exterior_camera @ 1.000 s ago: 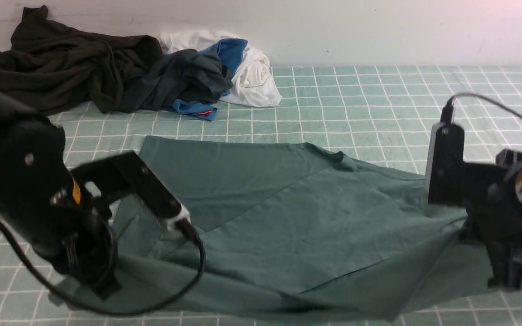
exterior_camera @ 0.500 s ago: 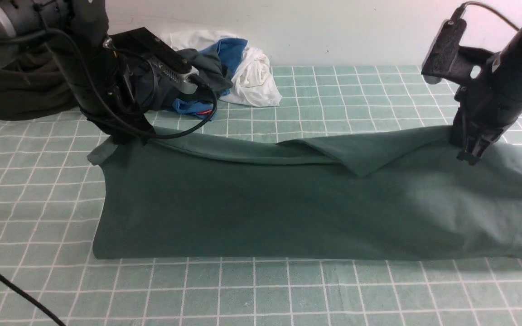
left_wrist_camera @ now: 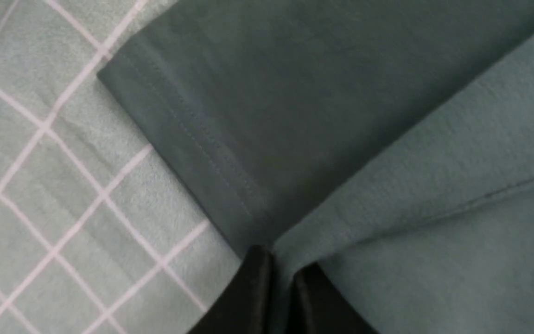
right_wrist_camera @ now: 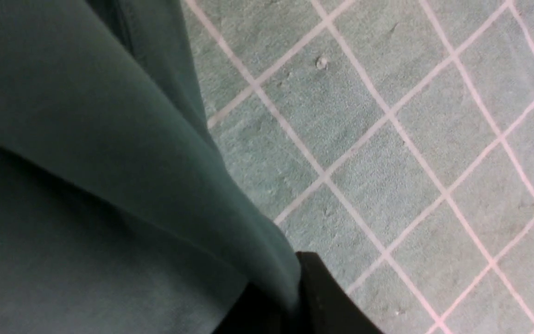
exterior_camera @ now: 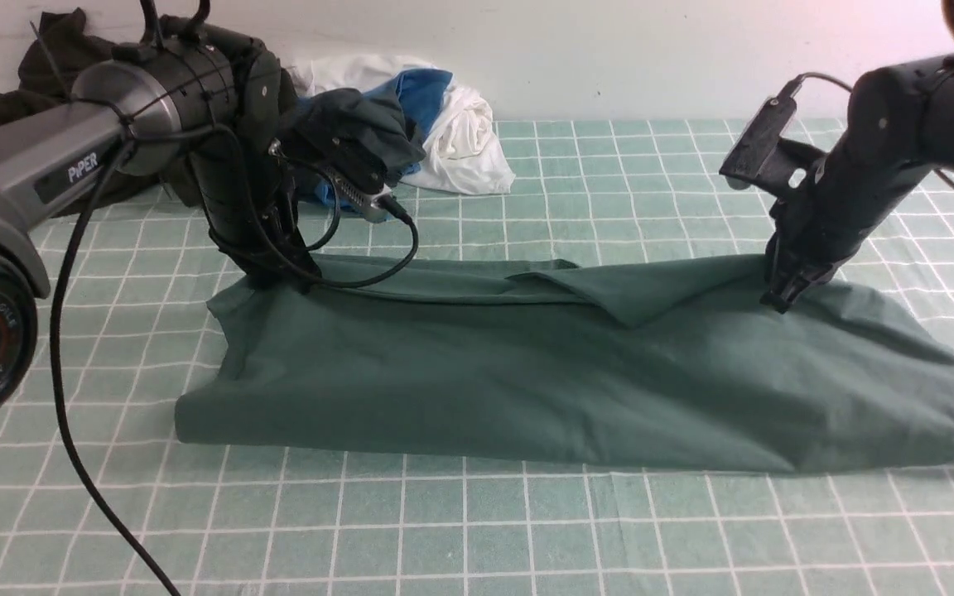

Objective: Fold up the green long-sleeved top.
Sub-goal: Use both arms to drag the lower edge of the fabric forward and fold it over the upper edge, then use the right arm to clamp the right edge of the fabric, then use the right arm to drag the right edge of the fabric to the left and folds it over the left edge

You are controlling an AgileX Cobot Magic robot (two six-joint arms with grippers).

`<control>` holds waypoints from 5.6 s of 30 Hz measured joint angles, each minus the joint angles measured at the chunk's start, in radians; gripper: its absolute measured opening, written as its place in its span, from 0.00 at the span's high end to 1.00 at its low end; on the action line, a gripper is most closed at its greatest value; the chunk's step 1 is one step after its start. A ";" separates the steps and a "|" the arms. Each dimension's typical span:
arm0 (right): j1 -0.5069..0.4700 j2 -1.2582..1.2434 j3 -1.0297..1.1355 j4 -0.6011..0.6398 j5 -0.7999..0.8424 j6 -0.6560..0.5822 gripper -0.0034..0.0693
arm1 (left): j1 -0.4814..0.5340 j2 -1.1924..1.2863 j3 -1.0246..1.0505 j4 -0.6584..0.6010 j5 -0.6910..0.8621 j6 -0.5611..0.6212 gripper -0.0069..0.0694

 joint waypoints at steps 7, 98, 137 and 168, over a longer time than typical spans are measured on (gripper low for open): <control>0.000 0.042 -0.001 -0.001 -0.088 0.143 0.85 | 0.042 0.037 0.000 -0.041 -0.061 -0.022 0.83; -0.385 -0.115 0.370 0.068 -0.039 0.656 0.28 | 0.028 -0.184 0.468 -0.257 0.018 -0.164 0.91; 0.084 -0.422 -0.056 0.087 0.139 0.540 0.96 | 0.029 -1.034 0.674 -0.228 0.085 -0.168 0.91; 0.555 0.142 -0.856 0.307 0.360 0.566 0.96 | 0.007 -1.259 0.715 -0.232 0.160 -0.183 0.91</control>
